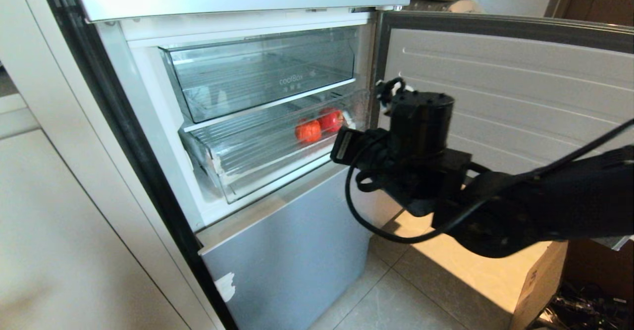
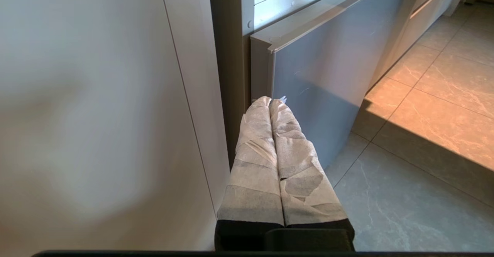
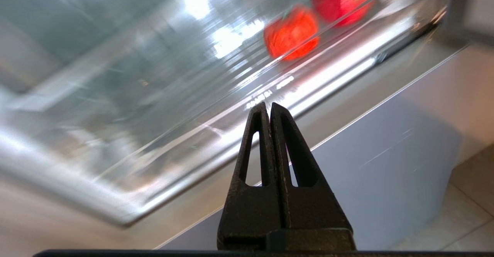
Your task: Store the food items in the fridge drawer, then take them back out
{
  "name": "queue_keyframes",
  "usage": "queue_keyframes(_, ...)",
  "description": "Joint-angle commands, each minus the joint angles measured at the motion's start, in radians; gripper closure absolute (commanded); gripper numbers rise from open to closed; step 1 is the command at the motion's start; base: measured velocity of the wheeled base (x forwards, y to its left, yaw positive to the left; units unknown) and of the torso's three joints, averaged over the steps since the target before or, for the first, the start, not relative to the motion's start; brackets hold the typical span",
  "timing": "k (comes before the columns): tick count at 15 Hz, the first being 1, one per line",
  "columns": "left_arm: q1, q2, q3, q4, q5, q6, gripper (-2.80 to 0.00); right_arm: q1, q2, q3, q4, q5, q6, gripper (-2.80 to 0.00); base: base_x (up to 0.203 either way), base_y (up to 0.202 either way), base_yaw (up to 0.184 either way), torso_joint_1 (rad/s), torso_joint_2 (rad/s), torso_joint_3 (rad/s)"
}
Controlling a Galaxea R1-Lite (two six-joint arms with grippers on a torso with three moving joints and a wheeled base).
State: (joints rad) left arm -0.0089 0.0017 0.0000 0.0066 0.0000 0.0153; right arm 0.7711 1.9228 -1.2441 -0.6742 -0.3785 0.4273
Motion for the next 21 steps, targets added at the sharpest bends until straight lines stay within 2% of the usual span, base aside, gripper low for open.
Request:
queue_keyframes(1, 0.000, 0.001, 0.000, 0.001, 0.000, 0.000, 0.00, 0.020, -0.332, 0.165, 0.022, -0.004, 0.000, 0.00, 0.000, 0.000, 0.000, 0.000, 0.00, 0.000)
queue_keyframes(6, 0.000, 0.001, 0.000, 0.000, 0.000, 0.000, 0.00, 0.027, -0.891, 0.534, 0.184, -0.026, -0.064, 0.00, 0.000, 0.000, 0.000, 0.000, 0.00, 0.000)
queue_keyframes(8, 0.000, 0.001, 0.000, 0.001, 0.000, 0.000, 0.00, -0.025, -1.067, 0.726, 0.249, -0.049, -0.087, 0.00, 0.000, 0.000, 0.000, 0.000, 0.00, 0.000)
queue_keyframes(9, 0.000, 0.001, 0.000, 0.000, 0.000, 0.000, 0.00, -0.088, -1.127, 0.807, 0.268, -0.056, -0.095, 0.00, 0.000, 0.000, 0.000, 0.000, 0.00, 0.000)
queue_keyframes(11, 0.000, 0.001, 0.000, 0.001, 0.000, 0.000, 0.00, -0.311, -1.179, 0.896, 0.291, -0.048, -0.112, 0.00, 0.000, 0.000, 0.000, 0.000, 0.00, 0.000)
queue_keyframes(13, 0.000, 0.001, 0.000, 0.000, 0.000, 0.000, 0.00, -0.595, -1.215, 0.940, 0.298, -0.008, -0.127, 0.00, 0.000, 0.000, 0.000, 0.000, 0.00, 0.000)
queue_keyframes(16, 0.000, 0.001, 0.000, 0.001, 0.000, 0.000, 0.00, -0.974, -1.257, 0.961, 0.285, 0.055, -0.123, 0.00, 0.000, 0.000, 0.000, 0.000, 0.00, 0.000)
queue_keyframes(18, 0.000, 0.001, 0.000, 0.001, 0.000, 0.000, 0.00, -1.202, -1.246, 0.942, 0.255, 0.145, -0.076, 0.00, 0.000, 0.000, 0.000, 0.000, 0.00, 0.000)
queue_keyframes(21, 0.000, 0.001, 0.000, 0.000, 0.000, 0.000, 0.00, -1.468, -1.107, 0.859, 0.228, 0.320, 0.048, 0.00, 0.000, 0.000, 0.000, 0.000, 0.00, 0.000)
